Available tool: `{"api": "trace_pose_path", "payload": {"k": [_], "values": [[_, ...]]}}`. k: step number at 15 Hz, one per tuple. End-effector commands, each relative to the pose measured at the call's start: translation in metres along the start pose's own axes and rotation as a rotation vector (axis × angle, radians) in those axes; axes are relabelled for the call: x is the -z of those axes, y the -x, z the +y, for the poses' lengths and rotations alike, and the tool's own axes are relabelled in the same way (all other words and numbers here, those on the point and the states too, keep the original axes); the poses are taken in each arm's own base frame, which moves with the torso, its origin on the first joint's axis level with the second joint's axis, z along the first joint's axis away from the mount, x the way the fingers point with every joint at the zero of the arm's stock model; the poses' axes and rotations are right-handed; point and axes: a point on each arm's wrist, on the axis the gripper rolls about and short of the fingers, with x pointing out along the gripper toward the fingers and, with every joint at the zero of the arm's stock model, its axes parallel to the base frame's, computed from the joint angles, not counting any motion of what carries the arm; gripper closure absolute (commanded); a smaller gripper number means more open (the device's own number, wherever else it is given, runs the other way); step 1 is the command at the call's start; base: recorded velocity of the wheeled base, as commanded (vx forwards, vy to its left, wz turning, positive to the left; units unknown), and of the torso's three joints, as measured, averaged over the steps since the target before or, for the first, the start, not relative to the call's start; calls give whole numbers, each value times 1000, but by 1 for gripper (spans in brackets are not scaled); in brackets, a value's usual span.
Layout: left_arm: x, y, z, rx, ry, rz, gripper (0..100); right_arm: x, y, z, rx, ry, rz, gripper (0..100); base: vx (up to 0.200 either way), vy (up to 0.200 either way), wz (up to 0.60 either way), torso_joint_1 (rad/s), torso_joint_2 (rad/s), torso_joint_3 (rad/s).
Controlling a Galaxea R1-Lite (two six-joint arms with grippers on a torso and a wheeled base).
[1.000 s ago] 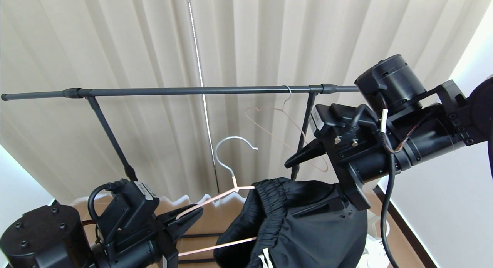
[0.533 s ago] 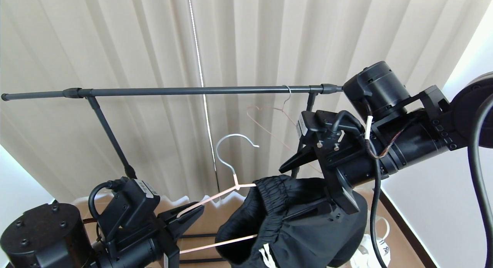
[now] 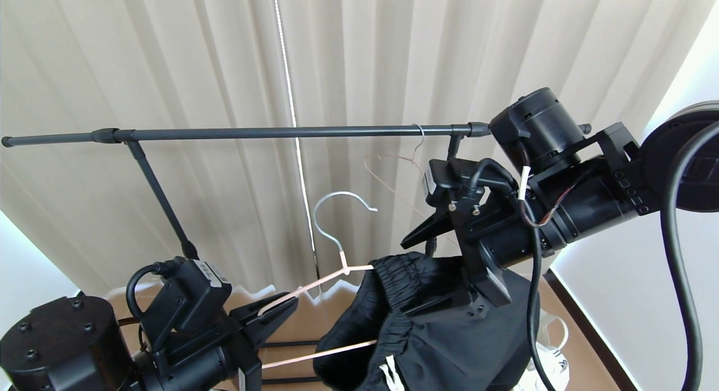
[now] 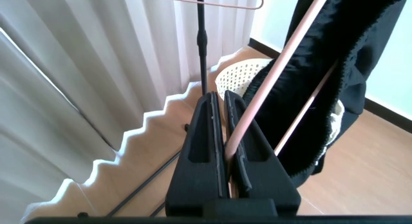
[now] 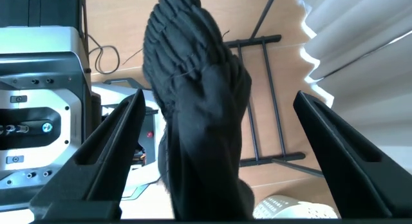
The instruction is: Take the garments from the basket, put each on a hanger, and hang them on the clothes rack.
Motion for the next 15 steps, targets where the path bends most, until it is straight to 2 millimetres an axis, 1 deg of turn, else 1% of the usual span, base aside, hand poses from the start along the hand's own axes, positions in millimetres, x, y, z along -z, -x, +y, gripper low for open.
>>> {"api": "trace_pose_path", "payload": {"k": [1,4,5,15], "values": [[0,0,0,0,-1,1,100,-1,-3,-2,0,3,3,0,0,0,0,0,0,0],[0,0,0,-1,-1,-5,100,-2,-5,-4,1,3,2,0,0,0,0,0,0,0],[0,0,0,-1,-1,-5,100,-2,-5,-4,1,3,2,100,0,0,0,0,0,0],[0,0,-2,10,-1,-3,100,-4,0,-1,3,7,-4,100,0,0,0,0,0,0]]}}
